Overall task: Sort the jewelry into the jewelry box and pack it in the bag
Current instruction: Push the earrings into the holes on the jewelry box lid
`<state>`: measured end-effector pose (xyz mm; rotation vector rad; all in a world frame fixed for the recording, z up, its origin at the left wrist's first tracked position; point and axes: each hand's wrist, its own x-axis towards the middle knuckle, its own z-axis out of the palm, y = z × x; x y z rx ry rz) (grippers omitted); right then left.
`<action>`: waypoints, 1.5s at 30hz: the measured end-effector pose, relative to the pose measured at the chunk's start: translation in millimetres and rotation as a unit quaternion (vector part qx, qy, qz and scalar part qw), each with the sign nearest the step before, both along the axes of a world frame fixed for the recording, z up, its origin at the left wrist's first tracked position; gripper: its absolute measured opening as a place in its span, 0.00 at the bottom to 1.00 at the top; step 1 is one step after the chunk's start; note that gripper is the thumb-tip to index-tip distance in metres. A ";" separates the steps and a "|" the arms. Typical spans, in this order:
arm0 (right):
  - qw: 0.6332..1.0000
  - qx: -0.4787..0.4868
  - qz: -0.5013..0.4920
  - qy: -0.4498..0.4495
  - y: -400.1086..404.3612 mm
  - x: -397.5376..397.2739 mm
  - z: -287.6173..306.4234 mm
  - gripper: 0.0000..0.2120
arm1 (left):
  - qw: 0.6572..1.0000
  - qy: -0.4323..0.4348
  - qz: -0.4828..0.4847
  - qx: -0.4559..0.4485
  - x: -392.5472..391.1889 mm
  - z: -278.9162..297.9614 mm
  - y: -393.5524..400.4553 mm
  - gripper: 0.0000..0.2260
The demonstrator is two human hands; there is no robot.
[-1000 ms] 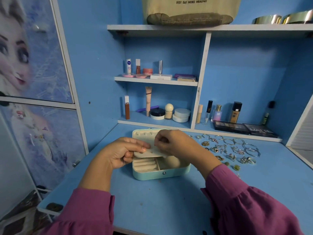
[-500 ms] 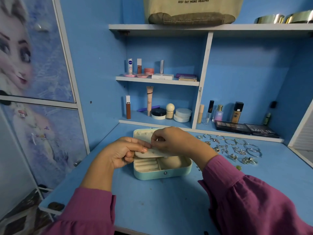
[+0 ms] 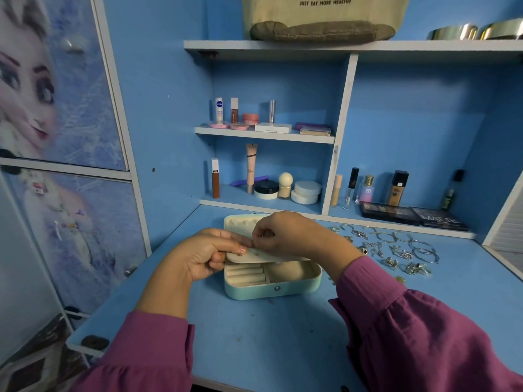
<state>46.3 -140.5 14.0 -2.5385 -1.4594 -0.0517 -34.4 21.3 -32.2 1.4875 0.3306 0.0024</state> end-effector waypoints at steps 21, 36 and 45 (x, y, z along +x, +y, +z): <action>0.993 -0.060 0.012 -0.104 8.0 -6.9 9.0 0.12 | 0.999 -0.001 0.004 -0.034 0.5 -1.5 1.3 0.11; 0.957 0.194 -0.039 0.213 -57.8 29.2 -3.2 0.07 | 0.996 -0.041 -0.023 -0.073 -2.5 5.1 0.5 0.16; 0.939 0.196 -0.119 0.257 -111.3 47.9 -26.5 0.08 | 0.993 -0.058 0.012 -0.101 1.0 4.1 0.6 0.26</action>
